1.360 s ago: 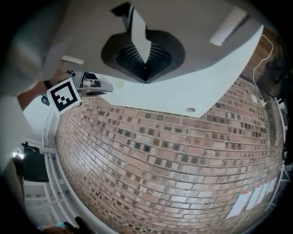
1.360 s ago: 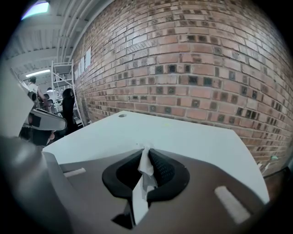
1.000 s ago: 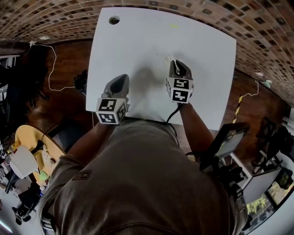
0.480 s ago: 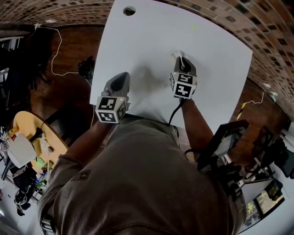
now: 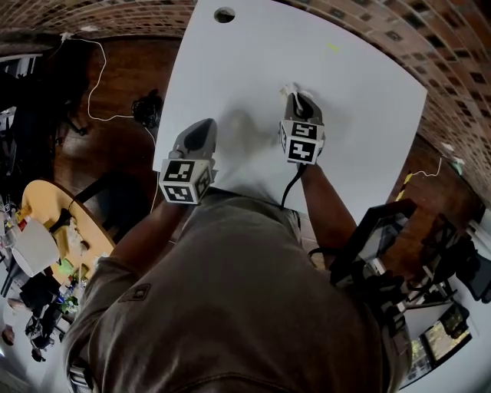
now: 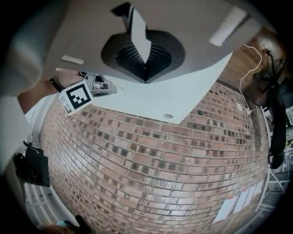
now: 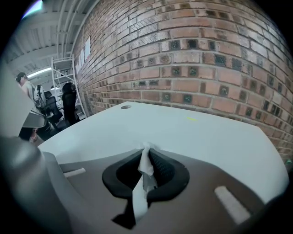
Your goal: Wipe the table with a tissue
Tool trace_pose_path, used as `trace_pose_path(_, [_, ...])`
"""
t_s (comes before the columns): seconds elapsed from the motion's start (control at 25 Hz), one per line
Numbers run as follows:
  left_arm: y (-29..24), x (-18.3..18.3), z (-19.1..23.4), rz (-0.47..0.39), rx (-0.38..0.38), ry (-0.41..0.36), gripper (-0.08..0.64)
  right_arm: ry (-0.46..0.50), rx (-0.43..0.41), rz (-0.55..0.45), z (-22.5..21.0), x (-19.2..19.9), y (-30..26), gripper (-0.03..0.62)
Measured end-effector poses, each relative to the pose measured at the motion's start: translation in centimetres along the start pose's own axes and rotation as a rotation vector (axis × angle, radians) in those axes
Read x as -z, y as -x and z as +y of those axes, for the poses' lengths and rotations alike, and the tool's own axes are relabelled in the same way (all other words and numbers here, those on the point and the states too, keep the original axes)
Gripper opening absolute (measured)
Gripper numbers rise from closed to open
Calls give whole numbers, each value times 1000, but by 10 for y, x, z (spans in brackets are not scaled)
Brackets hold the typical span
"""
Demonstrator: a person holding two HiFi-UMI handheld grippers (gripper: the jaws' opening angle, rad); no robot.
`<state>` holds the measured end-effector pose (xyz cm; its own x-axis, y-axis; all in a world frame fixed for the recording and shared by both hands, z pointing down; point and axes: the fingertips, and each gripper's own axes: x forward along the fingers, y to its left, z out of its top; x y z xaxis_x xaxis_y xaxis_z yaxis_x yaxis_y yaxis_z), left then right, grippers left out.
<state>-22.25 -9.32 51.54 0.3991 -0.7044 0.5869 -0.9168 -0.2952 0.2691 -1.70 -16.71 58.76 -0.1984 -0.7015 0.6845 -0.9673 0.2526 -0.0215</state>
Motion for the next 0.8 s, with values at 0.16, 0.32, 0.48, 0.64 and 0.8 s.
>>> trace_pose_path(0.16, [-3, -1, -9, -4, 15, -12, 2, -3, -39, 16, 9, 5, 5, 35])
trace_pose_path(0.32, [-4, -1, -21, -3, 33, -30, 2, -2, -69, 36, 11, 13, 12, 35])
trace_pose_path(0.48, [-2, 1, -37, 4, 50, -46, 2, -15, -75, 45, 5, 21, 27, 35])
trace_pose_path(0.64, [-4, 3, -51, 8, 70, -61, 2, -32, -55, 51, -8, 34, 39, 37])
trace_pose_path(0.8, [-8, 8, -65, 13, 95, -79, 2, -51, -23, 60, -25, 49, 50, 37])
